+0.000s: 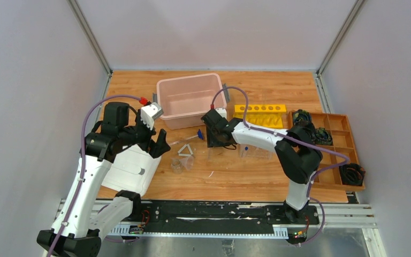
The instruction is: Organize the chemistry lab equipment
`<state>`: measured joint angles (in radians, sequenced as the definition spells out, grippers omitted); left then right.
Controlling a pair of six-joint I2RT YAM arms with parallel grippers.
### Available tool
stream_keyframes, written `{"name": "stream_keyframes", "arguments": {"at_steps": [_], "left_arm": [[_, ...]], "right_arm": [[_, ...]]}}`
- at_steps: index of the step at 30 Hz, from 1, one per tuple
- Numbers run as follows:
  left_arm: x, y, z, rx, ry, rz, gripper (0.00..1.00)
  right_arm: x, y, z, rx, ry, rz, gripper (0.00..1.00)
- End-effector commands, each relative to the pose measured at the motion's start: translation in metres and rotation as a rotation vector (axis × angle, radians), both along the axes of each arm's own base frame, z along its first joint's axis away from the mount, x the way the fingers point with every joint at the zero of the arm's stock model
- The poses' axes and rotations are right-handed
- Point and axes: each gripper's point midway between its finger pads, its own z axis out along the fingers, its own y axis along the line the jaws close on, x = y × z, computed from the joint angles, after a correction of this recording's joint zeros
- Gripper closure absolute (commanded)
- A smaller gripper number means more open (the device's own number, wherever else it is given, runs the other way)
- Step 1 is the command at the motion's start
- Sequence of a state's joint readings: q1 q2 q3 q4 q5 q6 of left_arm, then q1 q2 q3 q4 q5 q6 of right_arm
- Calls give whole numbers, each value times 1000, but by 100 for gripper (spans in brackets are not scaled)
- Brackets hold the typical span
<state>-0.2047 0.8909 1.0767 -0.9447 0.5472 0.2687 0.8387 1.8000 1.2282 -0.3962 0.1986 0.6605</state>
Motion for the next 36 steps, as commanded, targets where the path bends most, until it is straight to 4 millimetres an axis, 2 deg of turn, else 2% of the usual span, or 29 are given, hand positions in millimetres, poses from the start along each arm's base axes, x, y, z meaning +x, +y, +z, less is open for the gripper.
{"name": "stream_keyframes", "arguments": {"at_steps": [1, 5, 10, 14, 21, 23, 25, 28, 31, 36], "left_arm": [[1, -1, 11, -11, -39, 1, 0], [2, 0, 11, -7, -42, -1, 0], [2, -1, 11, -8, -40, -1, 0], [1, 0, 11, -3, -48, -1, 0], [0, -1, 13, -13, -50, -9, 0], [-1, -3, 13, -20, -46, -14, 0], [-2, -4, 15, -29, -44, -18, 0], [-5, -8, 16, -53, -33, -33, 0], [-10, -14, 19, -83, -27, -61, 1], [-17, -24, 27, -144, -1, -103, 2]], "right_arm": [[7, 23, 1, 50, -17, -7, 50], [9, 26, -9, 39, -11, -14, 51], [10, 24, -26, -3, -5, -27, 58], [6, 18, -36, -30, 2, -50, 68], [-6, 13, -23, -21, -46, -54, 93], [-10, 12, -13, -1, -67, -57, 100], [-14, 10, -1, 21, -90, -57, 100], [-20, 9, 29, 80, -147, -58, 100], [-26, 13, 67, 170, -206, -54, 100], [-28, 33, 143, 353, -315, -43, 100]]}}
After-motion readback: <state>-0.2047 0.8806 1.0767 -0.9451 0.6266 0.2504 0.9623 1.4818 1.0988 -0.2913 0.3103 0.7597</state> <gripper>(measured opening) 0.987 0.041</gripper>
